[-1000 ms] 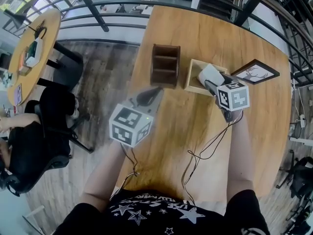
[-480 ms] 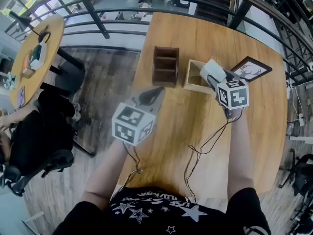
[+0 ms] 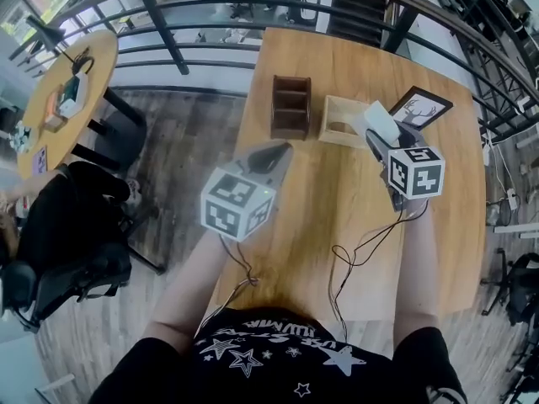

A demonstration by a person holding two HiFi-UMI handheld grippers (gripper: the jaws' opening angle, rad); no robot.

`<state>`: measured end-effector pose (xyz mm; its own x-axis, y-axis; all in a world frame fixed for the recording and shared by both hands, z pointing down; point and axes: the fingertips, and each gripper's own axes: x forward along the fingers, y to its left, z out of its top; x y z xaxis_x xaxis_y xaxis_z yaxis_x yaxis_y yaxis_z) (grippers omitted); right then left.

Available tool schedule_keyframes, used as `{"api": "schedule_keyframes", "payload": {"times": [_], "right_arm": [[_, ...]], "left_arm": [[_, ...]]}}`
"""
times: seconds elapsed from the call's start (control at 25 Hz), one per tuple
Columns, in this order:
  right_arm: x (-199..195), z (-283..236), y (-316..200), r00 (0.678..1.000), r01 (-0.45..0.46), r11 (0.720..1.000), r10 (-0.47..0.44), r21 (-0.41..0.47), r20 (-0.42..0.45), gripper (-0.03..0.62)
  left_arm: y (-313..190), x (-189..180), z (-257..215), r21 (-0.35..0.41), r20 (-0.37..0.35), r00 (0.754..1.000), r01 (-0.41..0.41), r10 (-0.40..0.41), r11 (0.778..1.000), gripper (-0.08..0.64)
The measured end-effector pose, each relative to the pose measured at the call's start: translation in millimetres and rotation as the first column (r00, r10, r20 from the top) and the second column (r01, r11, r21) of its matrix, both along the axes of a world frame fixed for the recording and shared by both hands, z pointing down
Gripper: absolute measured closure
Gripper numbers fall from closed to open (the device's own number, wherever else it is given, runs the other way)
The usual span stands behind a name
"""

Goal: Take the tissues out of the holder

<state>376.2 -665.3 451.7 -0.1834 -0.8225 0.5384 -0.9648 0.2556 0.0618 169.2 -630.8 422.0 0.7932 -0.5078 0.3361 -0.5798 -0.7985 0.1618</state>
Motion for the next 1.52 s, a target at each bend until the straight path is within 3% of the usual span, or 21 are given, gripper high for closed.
{"api": "schedule_keyframes", "payload": {"times": [0.72, 1.12, 1.52], "right_arm": [[-125.5, -31.1, 155.0, 0.997, -0.038, 0.999, 0.035, 0.033, 0.07, 0.324], [-203.7, -29.8, 251.1, 0.99, -0.052, 0.998, 0.049, 0.02, 0.132, 0.324], [-258.6, -9.6, 361.0, 0.979, -0.1, 0.995, 0.101, -0.015, 0.178, 0.324]], "left_arm": [[125.4, -97.2, -30.7, 0.024, -0.044, 0.997, -0.064, 0.065, 0.998, 0.546], [196.6, -149.0, -44.8, 0.032, -0.086, 0.991, -0.102, 0.104, 0.994, 0.546], [284.7, -187.3, -32.8, 0.015, -0.084, 0.98, -0.181, 0.182, 0.983, 0.546]]}}
